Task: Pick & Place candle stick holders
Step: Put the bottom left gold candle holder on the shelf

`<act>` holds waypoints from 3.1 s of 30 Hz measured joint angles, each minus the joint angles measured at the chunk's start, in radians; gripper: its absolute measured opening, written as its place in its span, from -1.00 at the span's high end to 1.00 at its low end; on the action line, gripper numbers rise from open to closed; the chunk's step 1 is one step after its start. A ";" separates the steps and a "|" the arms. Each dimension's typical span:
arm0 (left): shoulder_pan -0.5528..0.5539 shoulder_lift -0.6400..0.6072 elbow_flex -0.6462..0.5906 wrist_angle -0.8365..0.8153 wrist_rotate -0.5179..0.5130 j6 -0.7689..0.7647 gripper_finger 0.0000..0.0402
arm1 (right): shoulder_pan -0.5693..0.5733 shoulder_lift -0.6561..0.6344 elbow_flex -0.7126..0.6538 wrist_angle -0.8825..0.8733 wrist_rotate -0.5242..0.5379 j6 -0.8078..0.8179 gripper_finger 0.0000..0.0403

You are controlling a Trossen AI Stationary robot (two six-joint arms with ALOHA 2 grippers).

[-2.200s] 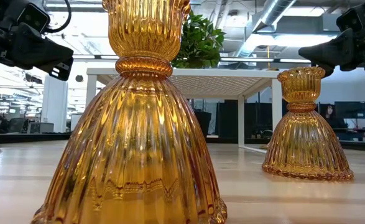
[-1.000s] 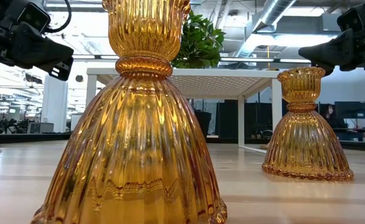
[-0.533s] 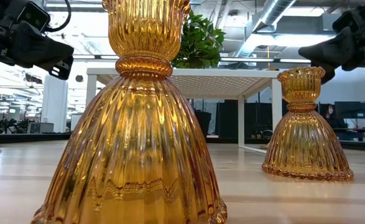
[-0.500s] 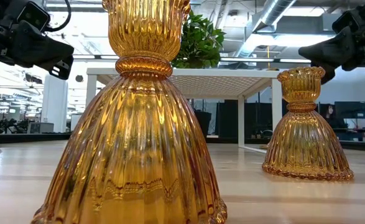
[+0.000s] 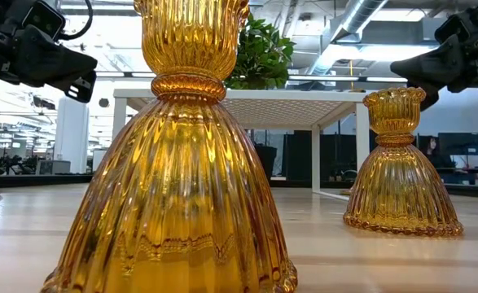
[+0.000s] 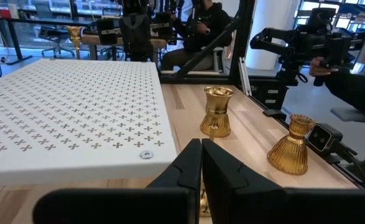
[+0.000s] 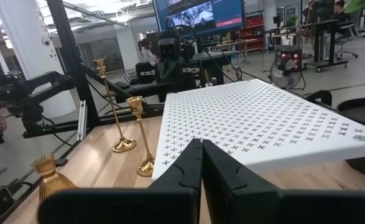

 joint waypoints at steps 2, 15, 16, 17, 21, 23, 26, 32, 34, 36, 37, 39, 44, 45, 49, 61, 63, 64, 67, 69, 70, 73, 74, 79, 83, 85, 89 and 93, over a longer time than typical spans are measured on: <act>0.000 0.000 0.000 0.003 0.000 0.000 0.94 | 0.002 0.000 0.000 0.000 -0.001 0.027 1.00; 0.000 0.000 0.000 0.005 0.000 0.000 0.94 | 0.002 0.000 0.000 0.000 -0.005 0.069 1.00; 0.000 0.000 0.000 0.005 0.000 0.000 0.94 | 0.002 0.000 0.000 0.000 -0.005 0.069 1.00; 0.000 0.000 0.000 0.005 0.000 0.000 0.94 | 0.002 0.000 0.000 0.000 -0.005 0.069 1.00; 0.000 0.000 0.000 0.006 0.000 0.003 0.94 | 0.002 0.000 0.000 0.000 -0.005 0.069 1.00; 0.000 0.000 0.000 0.008 0.000 0.004 0.94 | 0.002 0.000 0.000 0.000 -0.005 0.069 1.00; 0.000 0.000 0.000 0.009 0.000 0.004 0.94 | 0.002 0.000 0.000 0.000 -0.005 0.069 1.00; 0.000 0.000 0.000 0.013 0.000 0.005 0.94 | 0.002 0.000 0.000 0.000 -0.005 0.069 1.00; 0.000 0.000 0.000 0.014 0.000 0.005 0.94 | 0.002 0.000 0.000 0.000 -0.006 0.069 1.00; 0.000 0.000 0.000 0.016 0.000 0.005 0.94 | 0.002 0.000 0.000 0.000 -0.006 0.069 1.00; 0.000 0.000 0.000 0.017 0.000 0.005 0.94 | 0.002 0.000 0.000 0.000 -0.006 0.069 1.00; 0.000 0.000 0.000 0.018 0.000 0.005 0.94 | 0.002 0.000 0.000 0.000 -0.006 0.069 1.00; 0.000 0.000 0.000 0.021 0.000 0.005 0.94 | 0.002 0.000 0.000 0.000 -0.006 0.069 1.00; 0.000 0.000 0.000 0.021 0.000 0.005 0.94 | 0.002 0.000 0.000 0.001 -0.006 0.069 1.00; 0.000 0.000 0.000 0.021 0.000 0.005 0.94 | 0.002 0.000 0.000 0.028 -0.005 0.071 1.00; 0.000 0.000 0.000 0.028 0.000 -0.007 0.94 | 0.019 0.000 0.016 0.075 -0.001 0.027 1.00; 0.000 0.000 0.000 0.028 0.000 -0.007 0.94 | 0.034 0.000 0.016 0.075 -0.001 0.027 1.00; 0.000 0.000 0.000 0.028 0.000 -0.007 0.94 | 0.041 0.000 0.017 0.075 -0.001 0.027 1.00; 0.000 0.000 0.000 0.029 0.000 -0.007 0.94 | 0.062 0.000 0.018 0.075 -0.001 0.026 1.00; 0.000 0.000 0.000 0.029 0.000 -0.007 0.94 | 0.072 0.000 0.018 0.070 0.001 0.023 1.00; 0.000 0.000 0.000 0.029 0.000 -0.006 0.94 | 0.077 0.000 0.018 0.064 0.008 0.016 1.00; 0.000 0.000 0.000 0.029 0.000 -0.005 0.94 | 0.087 0.000 0.019 0.032 0.059 -0.030 1.00; 0.000 0.000 0.000 0.029 0.000 -0.005 0.94 | 0.090 0.000 0.019 0.021 0.084 -0.032 1.00; 0.000 0.000 0.000 0.029 0.000 -0.004 0.94 | 0.116 0.013 0.020 0.012 0.184 0.007 1.00; 0.000 0.000 0.000 0.029 0.000 -0.004 0.94 | 0.154 0.053 0.021 0.022 0.291 0.008 1.00; 0.000 0.000 0.000 0.029 0.000 -0.004 0.94 | 0.179 0.084 0.021 0.039 0.324 0.008 1.00; 0.000 0.000 0.000 0.029 0.000 -0.004 0.94 | 0.236 0.183 0.022 0.154 0.370 0.007 1.00; 0.000 0.000 0.000 0.029 0.000 -0.004 0.94 | 0.293 0.288 0.022 0.281 0.397 -0.024 1.00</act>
